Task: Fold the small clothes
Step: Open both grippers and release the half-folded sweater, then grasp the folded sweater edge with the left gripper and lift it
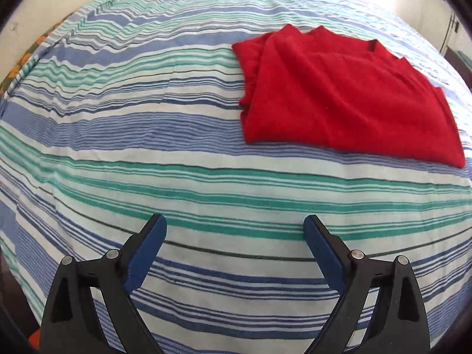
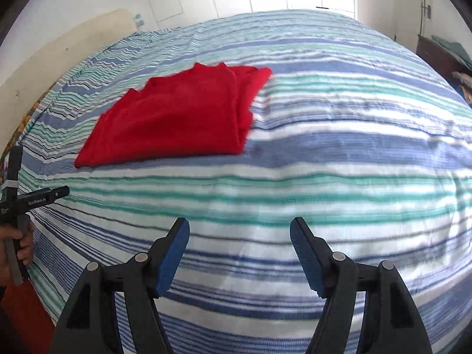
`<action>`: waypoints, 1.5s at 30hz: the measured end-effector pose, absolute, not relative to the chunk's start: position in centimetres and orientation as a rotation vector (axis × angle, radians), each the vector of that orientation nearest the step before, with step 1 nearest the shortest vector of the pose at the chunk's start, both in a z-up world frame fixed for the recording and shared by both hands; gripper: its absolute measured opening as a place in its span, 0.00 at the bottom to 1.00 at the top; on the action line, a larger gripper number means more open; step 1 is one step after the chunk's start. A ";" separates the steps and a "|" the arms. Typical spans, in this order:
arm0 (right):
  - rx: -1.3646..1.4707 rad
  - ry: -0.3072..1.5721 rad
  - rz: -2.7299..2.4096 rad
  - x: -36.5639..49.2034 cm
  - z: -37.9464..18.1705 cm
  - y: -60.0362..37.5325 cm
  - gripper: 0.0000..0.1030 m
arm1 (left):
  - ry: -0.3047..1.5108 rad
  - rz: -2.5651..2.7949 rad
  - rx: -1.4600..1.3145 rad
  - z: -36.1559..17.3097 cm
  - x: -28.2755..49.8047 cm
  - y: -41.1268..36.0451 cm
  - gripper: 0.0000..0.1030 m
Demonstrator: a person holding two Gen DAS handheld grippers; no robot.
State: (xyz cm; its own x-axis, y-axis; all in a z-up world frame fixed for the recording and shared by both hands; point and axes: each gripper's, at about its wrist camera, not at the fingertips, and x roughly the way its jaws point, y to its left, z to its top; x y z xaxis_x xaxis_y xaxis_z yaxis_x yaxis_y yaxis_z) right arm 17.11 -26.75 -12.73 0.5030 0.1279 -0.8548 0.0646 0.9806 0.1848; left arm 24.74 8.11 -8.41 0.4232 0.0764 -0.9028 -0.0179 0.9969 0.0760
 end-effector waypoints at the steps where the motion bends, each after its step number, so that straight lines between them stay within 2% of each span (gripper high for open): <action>1: 0.205 1.054 0.026 16.6 -13.3 -26.9 0.68 | 1.134 0.062 0.060 -8.4 24.7 8.3 0.92; 8: 0.207 1.044 0.005 16.1 -15.0 -27.3 0.72 | 1.151 0.056 0.046 -8.6 25.1 9.0 0.92; 12: 0.201 1.026 0.017 16.1 -15.8 -26.9 0.77 | 1.108 -0.047 -0.281 -7.3 27.1 12.7 0.91; 16: 0.209 1.003 0.028 16.0 -16.1 -26.6 0.79 | 1.049 -0.142 -0.497 -5.5 32.3 15.0 0.92; 22: 0.182 1.002 0.039 16.2 -16.3 -26.2 0.85 | 1.180 -0.098 -0.425 -9.9 41.3 13.5 0.90; 23: 0.176 1.002 0.040 16.3 -16.4 -26.1 0.86 | 1.200 -0.092 -0.413 -10.6 41.7 13.1 0.82; 25: 0.171 1.002 0.044 16.3 -16.4 -26.0 0.87 | 1.230 -0.115 -0.392 -11.6 42.2 12.1 0.57; 26: 0.169 1.002 0.045 16.4 -16.5 -26.0 0.87 | 1.226 -0.145 -0.397 -11.6 42.2 11.8 0.15; 27: 0.168 1.001 0.047 16.4 -16.5 -26.0 0.88 | 1.233 -0.169 -0.424 -11.3 42.2 11.6 0.07; 33: 0.169 0.997 0.060 16.6 -16.6 -25.9 0.91 | 1.117 -0.209 -0.360 -3.2 41.5 8.4 0.06; 38: 0.178 0.993 0.065 16.6 -16.7 -26.0 0.91 | 1.049 -0.401 -0.315 2.7 41.1 -2.1 0.06; 41: 0.180 0.994 0.067 16.7 -16.7 -26.0 0.91 | 1.055 -0.483 -0.270 2.0 40.8 -9.9 0.06; 43: 0.183 0.994 0.068 16.7 -16.8 -26.0 0.91 | 1.076 -0.508 -0.244 -0.1 40.4 -14.3 0.06; 45: 0.186 0.994 0.069 16.7 -16.8 -26.0 0.91 | 1.096 -0.509 -0.162 -3.0 39.8 -18.4 0.10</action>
State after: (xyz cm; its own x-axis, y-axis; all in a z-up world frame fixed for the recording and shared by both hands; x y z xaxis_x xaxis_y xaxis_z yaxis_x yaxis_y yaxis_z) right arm 16.74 -25.97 -16.77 0.5445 0.1429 -0.8265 0.0267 0.9819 0.1873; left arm 39.84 -18.42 -2.99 0.3558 -0.4704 -0.8076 0.3141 0.8740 -0.3707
